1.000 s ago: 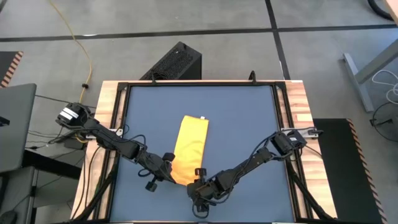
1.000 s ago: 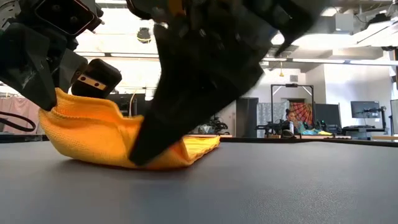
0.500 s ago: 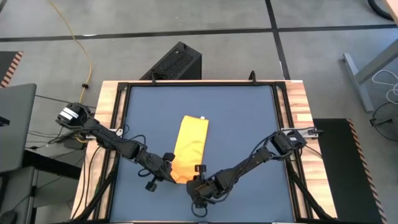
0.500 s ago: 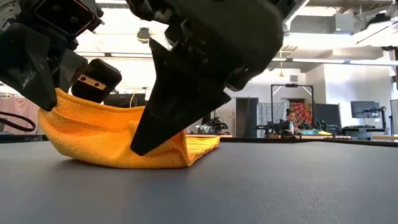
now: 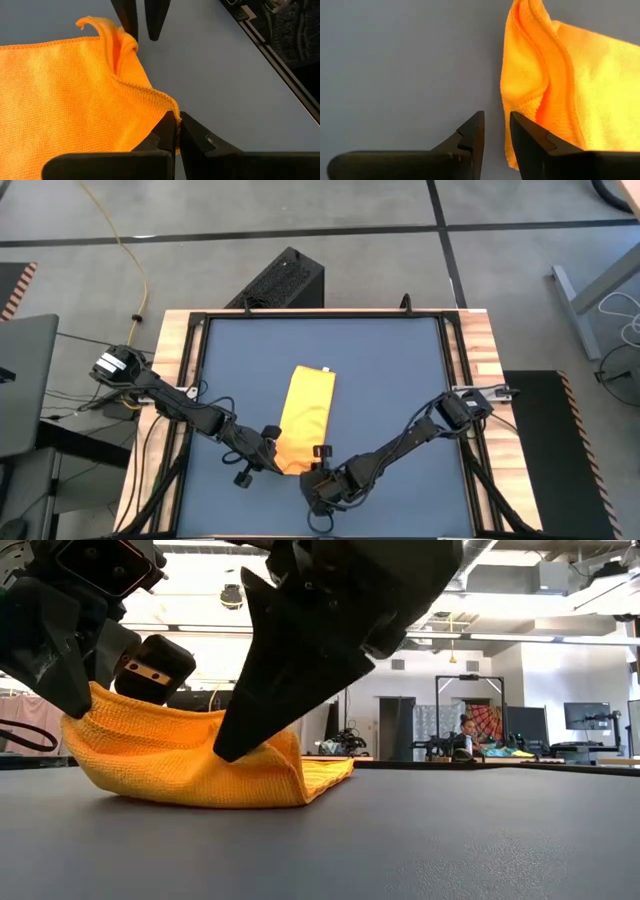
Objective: Roll towel
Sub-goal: Roll the yellow microfiber cloth
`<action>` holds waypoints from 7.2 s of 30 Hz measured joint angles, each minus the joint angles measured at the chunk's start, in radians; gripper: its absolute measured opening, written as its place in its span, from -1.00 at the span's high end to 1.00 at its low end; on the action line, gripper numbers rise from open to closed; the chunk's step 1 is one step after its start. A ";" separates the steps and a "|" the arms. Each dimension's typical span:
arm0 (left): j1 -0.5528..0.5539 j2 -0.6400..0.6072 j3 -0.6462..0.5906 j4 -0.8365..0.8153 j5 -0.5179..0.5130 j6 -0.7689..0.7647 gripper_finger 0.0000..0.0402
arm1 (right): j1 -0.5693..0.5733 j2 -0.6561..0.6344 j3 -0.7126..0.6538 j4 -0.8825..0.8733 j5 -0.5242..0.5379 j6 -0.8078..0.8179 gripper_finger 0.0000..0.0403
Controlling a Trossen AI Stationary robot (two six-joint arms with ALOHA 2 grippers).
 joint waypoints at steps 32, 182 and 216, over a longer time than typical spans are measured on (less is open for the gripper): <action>0.000 0.000 0.000 -0.018 0.009 0.000 1.00 | -0.028 0.076 0.009 0.008 0.097 -0.001 0.51; -0.002 0.000 0.000 -0.029 0.047 -0.005 1.00 | 0.018 0.025 0.072 -0.226 0.079 0.140 0.94; -0.274 0.155 -0.001 0.125 -0.186 -0.160 1.00 | 0.134 0.027 0.072 -0.116 0.126 0.399 0.72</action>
